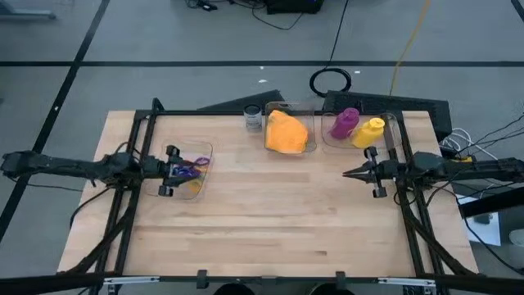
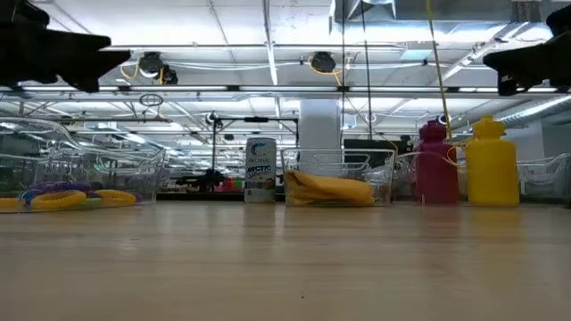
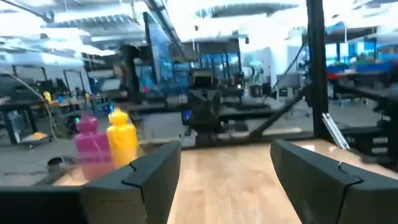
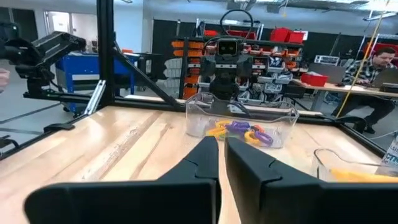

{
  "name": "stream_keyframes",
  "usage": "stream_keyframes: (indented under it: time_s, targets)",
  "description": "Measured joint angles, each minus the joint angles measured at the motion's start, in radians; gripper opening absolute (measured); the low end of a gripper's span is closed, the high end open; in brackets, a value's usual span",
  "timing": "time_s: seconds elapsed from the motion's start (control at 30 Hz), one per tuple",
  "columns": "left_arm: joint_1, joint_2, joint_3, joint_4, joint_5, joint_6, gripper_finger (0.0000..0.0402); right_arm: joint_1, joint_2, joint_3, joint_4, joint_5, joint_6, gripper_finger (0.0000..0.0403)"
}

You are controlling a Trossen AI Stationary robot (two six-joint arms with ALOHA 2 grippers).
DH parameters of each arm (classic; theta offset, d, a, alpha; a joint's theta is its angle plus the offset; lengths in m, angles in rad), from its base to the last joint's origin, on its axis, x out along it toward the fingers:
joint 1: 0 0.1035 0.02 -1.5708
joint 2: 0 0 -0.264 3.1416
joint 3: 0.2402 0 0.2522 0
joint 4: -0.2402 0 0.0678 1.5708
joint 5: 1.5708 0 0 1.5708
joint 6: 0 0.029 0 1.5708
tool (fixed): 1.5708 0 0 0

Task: Pick & Place Sports Items
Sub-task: Return to Home Position

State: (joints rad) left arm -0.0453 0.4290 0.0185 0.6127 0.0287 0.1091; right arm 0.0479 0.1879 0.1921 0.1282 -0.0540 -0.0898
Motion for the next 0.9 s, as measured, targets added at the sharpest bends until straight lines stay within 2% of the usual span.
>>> stream_keyframes:
  time_s: [0.3,0.57,0.67,0.83,0.9]
  targets:
    - [0.064,0.000,0.000,-0.114,0.027,-0.033,0.0211,0.000,0.000,0.000,-0.087,0.000,-0.002,0.0004]
    - [0.091,0.000,0.000,-0.132,0.076,-0.059,0.0211,0.000,0.000,-0.005,-0.150,0.000,-0.025,0.0004]
    - [0.094,0.001,0.000,-0.132,0.076,-0.080,0.0211,0.000,0.000,-0.051,-0.086,0.000,-0.028,0.0004]
    - [0.094,0.001,0.001,-0.132,0.076,-0.093,0.0211,0.000,0.000,-0.162,0.133,0.037,-0.075,0.0004]
    - [0.094,0.001,0.001,-0.132,0.076,-0.092,0.0211,-0.001,0.001,-0.169,0.149,0.056,-0.087,0.0004]
